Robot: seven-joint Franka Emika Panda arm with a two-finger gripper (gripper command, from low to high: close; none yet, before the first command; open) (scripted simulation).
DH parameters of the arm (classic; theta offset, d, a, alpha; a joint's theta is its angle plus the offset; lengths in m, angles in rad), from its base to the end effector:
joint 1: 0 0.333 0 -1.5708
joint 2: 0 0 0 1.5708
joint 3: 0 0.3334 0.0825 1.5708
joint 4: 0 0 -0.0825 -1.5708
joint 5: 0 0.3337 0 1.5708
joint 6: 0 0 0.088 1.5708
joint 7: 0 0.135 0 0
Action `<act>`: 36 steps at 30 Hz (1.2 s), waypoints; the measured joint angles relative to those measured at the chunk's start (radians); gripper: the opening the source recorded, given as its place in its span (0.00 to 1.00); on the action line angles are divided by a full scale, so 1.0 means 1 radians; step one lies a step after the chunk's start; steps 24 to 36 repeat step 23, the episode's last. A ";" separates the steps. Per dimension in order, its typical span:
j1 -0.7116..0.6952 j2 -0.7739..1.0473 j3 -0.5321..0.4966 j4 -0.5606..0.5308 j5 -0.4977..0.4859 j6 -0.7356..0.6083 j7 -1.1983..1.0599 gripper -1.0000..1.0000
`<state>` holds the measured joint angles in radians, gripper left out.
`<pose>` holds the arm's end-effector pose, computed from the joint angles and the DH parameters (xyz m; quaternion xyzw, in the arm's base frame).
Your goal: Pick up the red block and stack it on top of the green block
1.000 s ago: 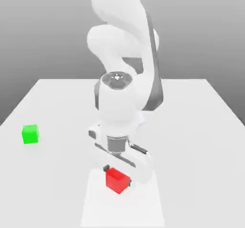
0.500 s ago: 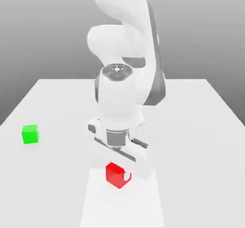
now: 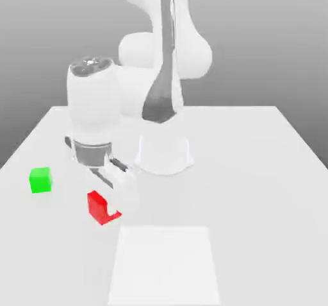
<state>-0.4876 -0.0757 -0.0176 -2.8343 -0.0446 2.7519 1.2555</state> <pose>0.3029 -0.1659 0.2574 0.6527 -0.7576 -0.0003 0.0084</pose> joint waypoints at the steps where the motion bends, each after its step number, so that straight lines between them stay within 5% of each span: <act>1: -0.028 -0.007 -0.025 -0.001 -0.007 -0.007 -0.025 0.00; 13: -0.357 -0.088 -0.365 -0.008 -0.099 -0.065 -0.305 0.00; 19: -0.346 0.107 -0.358 -0.002 0.083 0.113 -0.446 0.00; 20: -0.355 0.137 -0.335 0.000 0.131 0.140 -0.480 1.00; 36: -0.354 0.137 -0.335 0.000 0.131 0.140 -0.480 1.00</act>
